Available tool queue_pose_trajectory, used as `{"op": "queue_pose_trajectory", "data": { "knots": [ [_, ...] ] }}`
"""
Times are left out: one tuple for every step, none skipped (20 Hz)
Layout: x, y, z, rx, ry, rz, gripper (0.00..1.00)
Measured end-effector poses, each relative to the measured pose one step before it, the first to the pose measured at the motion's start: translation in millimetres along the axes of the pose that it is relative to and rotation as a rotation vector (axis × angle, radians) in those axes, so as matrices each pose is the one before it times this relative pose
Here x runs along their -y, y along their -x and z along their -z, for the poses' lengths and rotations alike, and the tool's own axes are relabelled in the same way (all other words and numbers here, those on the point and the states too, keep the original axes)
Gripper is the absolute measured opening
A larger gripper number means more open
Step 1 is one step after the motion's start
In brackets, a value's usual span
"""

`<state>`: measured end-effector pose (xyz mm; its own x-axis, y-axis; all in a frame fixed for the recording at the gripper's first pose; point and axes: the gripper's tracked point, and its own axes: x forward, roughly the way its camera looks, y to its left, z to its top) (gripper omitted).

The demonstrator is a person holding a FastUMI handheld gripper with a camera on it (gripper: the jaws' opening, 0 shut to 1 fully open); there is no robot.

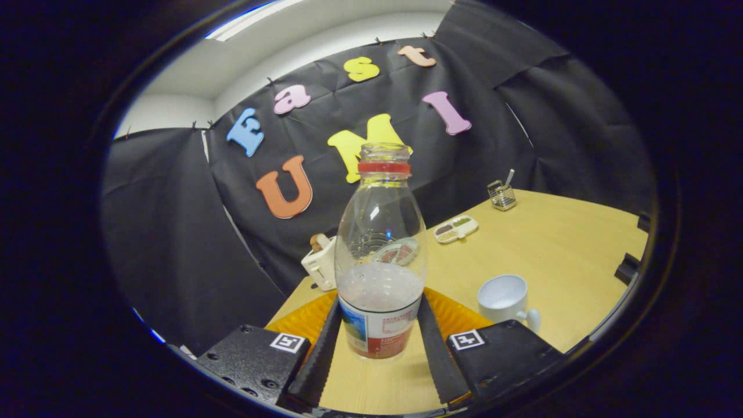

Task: Take the bottle from table, then pour the juice into the cup, finally place the bottle on the coaster

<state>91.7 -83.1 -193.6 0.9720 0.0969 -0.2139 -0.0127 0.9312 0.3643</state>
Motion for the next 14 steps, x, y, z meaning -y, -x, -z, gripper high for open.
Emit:
{"op": "queue_pose_trajectory", "data": {
  "knots": [
    [-6.34,-0.03,-5.76,0.01922,0.02483,-0.01538,0.76],
    [-4.89,-2.61,-4.9,0.02057,0.02072,-0.00996,0.76],
    [-1.04,-3.19,-4.1,0.01805,0.02919,0.00361,0.76],
    [2.14,-4.89,-2.45,0.00674,0.0387,0.01418,0.76],
    [2.04,-5.26,-0.81,-0.00171,0.04204,0.01436,0.76],
    [-1.27,-4.55,-2.17,-0.00419,0.03886,0.01197,0.76],
    [0.97,-5.52,-2.1,-0.00342,0.03041,0.01851,0.76],
    [0.73,-6.47,-0.82,-0.00441,0.02761,0.01737,0.76],
    [-1.38,-7.41,-1.37,-0.00193,0.02436,0.00919,0.76],
    [-3.52,-7.23,-1.27,0.00082,0.01576,-0.0038,0.76],
    [-5.9,-8.91,1.87,-0.00744,0.01246,-0.02008,0.76],
    [-3.21,-10.83,3.55,-0.00652,0.01634,-0.00102,0.76],
    [0.59,-9.03,2.29,-0.00563,0.01965,0.00441,0.76],
    [-0.76,-7.29,2.77,-0.00672,0.01696,-0.00197,0.76]
  ]
}}
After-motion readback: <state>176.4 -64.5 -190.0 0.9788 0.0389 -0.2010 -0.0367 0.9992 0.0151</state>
